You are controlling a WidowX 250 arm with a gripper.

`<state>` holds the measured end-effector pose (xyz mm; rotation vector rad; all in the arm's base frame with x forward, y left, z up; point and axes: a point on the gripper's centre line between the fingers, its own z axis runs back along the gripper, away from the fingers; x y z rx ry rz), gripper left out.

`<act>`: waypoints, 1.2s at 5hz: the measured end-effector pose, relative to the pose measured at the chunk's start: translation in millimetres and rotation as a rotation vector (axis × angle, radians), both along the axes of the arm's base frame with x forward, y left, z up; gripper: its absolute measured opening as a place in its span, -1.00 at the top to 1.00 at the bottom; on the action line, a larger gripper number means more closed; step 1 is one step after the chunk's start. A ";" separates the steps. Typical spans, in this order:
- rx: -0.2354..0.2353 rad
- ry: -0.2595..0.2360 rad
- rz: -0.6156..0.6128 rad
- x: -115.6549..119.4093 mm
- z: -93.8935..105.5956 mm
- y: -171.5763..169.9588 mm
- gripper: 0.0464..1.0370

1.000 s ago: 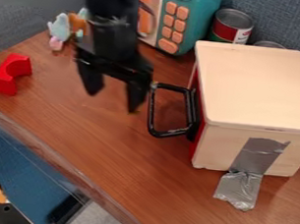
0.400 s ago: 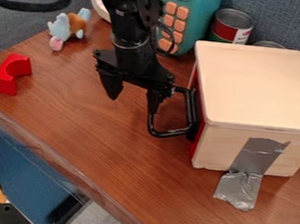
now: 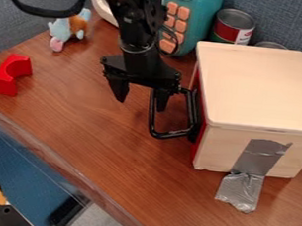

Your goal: Open the drawer

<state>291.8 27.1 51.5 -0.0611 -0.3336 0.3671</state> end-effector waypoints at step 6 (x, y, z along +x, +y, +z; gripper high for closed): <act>-0.076 0.025 0.197 -8.8 -14.9 3.5 0.85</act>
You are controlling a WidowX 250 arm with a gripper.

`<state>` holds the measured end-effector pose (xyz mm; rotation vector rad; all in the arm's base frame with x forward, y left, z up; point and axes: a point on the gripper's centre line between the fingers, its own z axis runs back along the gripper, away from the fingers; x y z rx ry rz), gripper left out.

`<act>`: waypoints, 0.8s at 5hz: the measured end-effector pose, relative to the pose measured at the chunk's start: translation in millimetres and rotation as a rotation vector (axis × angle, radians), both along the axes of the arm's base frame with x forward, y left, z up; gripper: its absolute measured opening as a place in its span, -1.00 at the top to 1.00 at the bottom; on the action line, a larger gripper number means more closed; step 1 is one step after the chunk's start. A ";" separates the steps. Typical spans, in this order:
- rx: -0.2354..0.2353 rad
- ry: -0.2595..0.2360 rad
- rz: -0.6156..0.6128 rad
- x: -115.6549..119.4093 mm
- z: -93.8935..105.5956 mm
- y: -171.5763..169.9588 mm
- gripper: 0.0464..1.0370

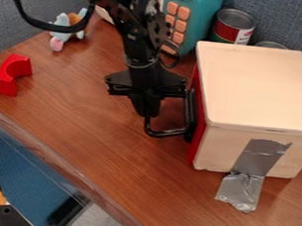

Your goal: Open the drawer

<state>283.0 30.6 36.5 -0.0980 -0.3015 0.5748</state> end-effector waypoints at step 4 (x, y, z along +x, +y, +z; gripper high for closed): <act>0.031 0.086 -0.007 -49.9 -7.9 52.4 0.86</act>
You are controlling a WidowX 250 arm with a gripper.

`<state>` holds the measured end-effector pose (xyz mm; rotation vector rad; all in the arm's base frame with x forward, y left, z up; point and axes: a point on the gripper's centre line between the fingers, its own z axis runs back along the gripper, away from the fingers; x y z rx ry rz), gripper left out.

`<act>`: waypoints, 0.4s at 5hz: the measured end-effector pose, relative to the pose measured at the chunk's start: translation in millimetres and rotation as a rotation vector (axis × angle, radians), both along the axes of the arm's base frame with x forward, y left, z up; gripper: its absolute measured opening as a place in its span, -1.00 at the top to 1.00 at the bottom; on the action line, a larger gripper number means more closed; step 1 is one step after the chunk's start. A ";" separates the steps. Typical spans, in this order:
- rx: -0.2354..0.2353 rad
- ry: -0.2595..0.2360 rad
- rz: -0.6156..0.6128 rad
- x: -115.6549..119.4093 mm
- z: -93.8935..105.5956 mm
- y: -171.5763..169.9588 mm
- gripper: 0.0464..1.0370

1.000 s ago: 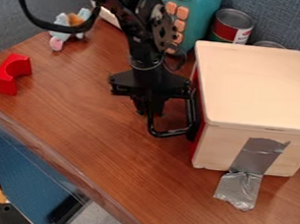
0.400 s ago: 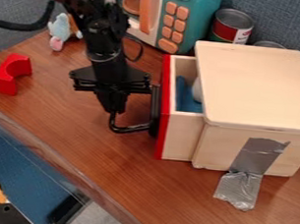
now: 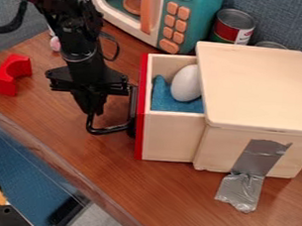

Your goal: Open the drawer

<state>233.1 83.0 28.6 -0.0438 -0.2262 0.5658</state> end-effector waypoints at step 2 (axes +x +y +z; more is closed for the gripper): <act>0.009 0.025 -0.011 -11.5 0.6 5.7 0.86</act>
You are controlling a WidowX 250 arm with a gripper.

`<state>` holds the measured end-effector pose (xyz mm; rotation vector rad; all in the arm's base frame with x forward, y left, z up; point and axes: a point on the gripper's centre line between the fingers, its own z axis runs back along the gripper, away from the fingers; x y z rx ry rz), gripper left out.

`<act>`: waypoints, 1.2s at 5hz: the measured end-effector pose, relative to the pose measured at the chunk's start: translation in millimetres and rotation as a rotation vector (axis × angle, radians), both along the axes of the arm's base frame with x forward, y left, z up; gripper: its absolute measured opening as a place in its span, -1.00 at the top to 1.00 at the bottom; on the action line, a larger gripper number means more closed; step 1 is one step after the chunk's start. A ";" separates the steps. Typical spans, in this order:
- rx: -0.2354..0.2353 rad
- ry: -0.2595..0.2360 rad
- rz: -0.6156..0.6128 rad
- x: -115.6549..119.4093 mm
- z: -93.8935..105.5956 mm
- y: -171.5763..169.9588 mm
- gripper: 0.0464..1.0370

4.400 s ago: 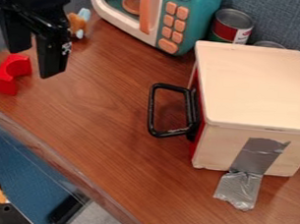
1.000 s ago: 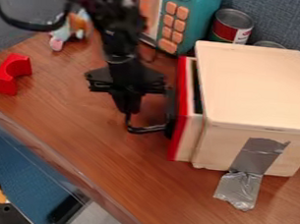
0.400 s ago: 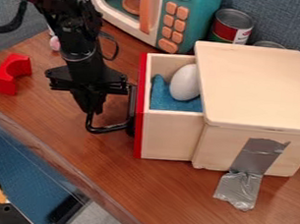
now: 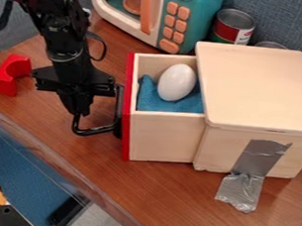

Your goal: Open the drawer

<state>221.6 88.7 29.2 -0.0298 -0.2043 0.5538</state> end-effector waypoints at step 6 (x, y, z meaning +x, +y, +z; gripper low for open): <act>-0.015 0.015 -0.189 0.9 76.5 -26.6 -0.93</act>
